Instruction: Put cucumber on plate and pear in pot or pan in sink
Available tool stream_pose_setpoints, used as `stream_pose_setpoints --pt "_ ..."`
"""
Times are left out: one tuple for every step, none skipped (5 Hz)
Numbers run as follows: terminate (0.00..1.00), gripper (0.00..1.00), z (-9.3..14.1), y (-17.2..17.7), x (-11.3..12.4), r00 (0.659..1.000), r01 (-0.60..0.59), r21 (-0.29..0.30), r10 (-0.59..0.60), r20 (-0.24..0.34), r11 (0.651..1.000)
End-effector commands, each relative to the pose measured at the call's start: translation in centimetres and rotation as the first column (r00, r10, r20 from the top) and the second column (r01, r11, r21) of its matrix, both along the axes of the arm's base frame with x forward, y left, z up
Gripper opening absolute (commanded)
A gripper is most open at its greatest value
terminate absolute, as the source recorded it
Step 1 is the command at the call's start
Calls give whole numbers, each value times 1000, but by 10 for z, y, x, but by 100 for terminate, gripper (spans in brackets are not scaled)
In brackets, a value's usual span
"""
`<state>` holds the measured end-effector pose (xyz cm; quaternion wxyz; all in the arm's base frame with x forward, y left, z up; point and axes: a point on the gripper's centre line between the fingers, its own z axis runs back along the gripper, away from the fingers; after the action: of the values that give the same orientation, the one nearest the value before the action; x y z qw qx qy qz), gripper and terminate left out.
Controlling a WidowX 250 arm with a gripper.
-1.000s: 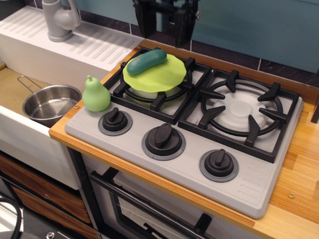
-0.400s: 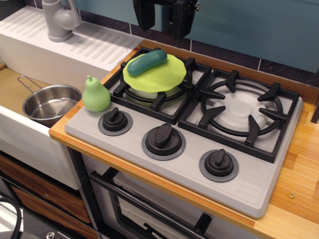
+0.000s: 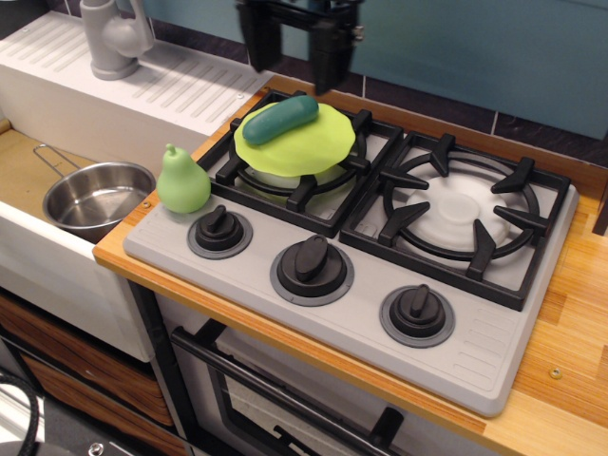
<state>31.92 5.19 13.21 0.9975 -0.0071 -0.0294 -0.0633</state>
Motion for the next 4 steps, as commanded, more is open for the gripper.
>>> stream_pose_setpoints --pt "0 100 11 20 -18 988 -7 26 3 155 1000" --pt "0 100 2 29 -21 980 -19 53 8 197 998" --pt "0 100 -7 39 -25 973 -29 77 10 229 997" --pt "0 100 -9 48 -27 972 -39 94 16 235 995"
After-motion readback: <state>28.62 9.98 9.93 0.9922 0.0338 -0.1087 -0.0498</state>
